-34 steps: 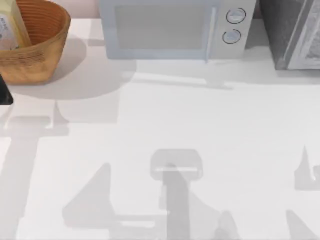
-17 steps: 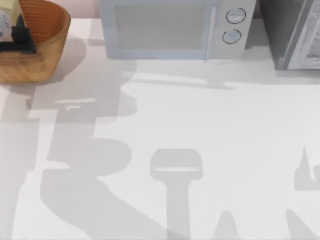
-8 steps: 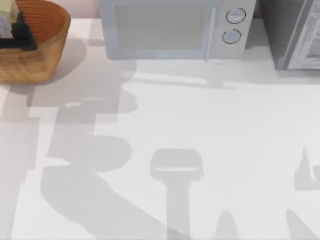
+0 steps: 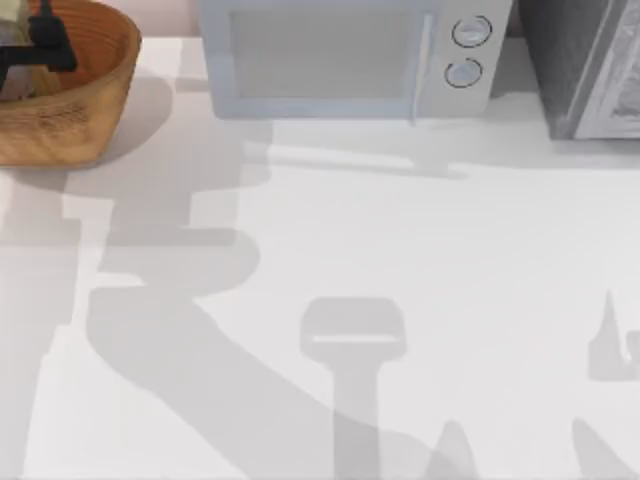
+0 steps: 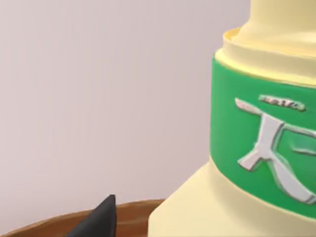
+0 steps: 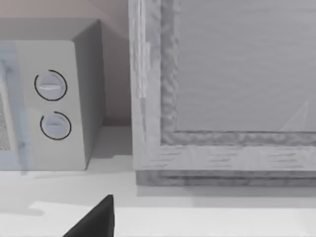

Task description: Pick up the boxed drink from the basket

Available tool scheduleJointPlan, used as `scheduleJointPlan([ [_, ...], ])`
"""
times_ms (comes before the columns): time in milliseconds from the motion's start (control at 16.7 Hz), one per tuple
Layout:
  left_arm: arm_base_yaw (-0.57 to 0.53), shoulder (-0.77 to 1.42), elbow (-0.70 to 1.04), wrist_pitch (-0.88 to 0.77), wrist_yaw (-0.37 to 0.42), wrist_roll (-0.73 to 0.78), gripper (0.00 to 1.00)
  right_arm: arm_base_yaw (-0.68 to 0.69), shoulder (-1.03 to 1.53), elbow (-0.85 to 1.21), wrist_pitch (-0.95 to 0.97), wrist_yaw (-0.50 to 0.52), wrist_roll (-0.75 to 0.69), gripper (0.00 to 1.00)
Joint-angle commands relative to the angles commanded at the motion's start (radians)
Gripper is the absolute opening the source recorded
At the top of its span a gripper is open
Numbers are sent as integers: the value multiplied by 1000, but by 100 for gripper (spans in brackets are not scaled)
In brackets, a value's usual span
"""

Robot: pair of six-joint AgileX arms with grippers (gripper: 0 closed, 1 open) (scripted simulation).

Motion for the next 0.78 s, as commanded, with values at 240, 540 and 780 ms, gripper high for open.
scheduleJointPlan([
  [240, 0, 4, 6, -3, 0, 0, 100, 0, 0, 0, 0, 0, 0, 100],
  [540, 0, 4, 6, -3, 0, 0, 62, 0, 0, 0, 0, 0, 0, 100],
  [780, 0, 4, 6, -3, 0, 0, 32, 0, 0, 0, 0, 0, 0, 100],
])
